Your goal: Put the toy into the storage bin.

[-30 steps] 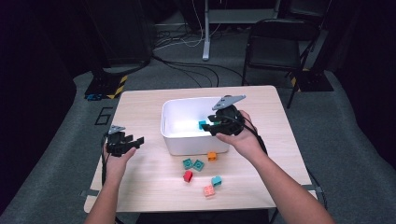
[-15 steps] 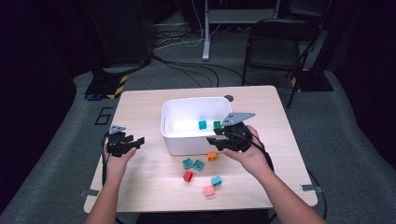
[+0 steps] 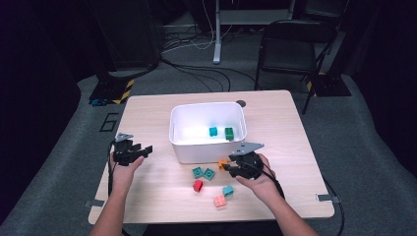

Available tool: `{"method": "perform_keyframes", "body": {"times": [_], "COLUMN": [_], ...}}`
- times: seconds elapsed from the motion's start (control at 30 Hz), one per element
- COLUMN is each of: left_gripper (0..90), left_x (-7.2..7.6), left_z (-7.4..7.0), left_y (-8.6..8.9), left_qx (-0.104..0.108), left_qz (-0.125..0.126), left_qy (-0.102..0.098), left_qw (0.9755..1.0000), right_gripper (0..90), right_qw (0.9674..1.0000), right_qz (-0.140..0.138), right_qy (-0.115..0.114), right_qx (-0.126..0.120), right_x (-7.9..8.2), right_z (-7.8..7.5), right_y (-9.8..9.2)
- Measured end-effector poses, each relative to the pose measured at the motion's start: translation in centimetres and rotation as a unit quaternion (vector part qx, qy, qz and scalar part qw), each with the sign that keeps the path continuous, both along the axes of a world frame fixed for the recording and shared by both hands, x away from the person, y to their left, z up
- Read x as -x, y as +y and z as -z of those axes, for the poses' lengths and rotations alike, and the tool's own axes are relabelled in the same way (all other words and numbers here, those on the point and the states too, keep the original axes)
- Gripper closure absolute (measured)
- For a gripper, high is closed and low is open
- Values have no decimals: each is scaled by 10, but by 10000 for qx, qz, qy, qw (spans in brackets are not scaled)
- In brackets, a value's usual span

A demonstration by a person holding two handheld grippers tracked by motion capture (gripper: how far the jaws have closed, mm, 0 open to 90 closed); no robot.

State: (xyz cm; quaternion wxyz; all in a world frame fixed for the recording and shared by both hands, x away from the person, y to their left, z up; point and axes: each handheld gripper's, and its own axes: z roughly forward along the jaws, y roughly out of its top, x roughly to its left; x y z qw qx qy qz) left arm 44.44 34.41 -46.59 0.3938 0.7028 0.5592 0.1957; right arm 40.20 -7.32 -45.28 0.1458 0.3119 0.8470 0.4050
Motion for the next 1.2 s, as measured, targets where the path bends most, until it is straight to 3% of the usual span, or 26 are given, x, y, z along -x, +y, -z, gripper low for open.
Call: {"method": "perform_keyframes", "body": {"times": [0.03,0.1,0.2,0.3,0.6,0.77,0.8,0.97,1.03,1.2], "left_gripper": [416,416,416,416,416,416,416,416,416,416], "left_x": [0,1,0,0,2,2,2,2,2,3], "left_z": [0,0,1,1,0,-1,-1,-1,-1,0], "left_y": [-2,-2,-3,-4,-2,-1,-1,-3,-3,-2], "left_qx": [9,-14,-28,-43,-41,-53,-55,-61,-83,-82], "left_qz": [1,23,22,36,3,-12,-2,-2,16,7], "left_qy": [-12,-9,-10,-5,-20,-65,-62,-57,-44,-45], "left_qw": [10000,10000,10000,10000,10000,10000,10000,10000,10000,10000], "right_gripper": [549,549,548,546,567,612,616,613,611,624], "right_qw": [9999,9997,9994,9992,9989,9985,9983,9982,9990,9991], "right_qz": [100,115,119,140,178,-60,-234,-368,-224,33], "right_qy": [83,205,234,283,398,508,500,382,314,418], "right_qx": [-18,52,246,224,197,171,191,267,217,97], "right_x": [-3,-5,-8,-13,-19,-13,-8,2,1,-8], "right_z": [14,23,32,38,45,47,47,45,43,44], "right_y": [1,2,4,4,9,18,23,28,26,18]}}
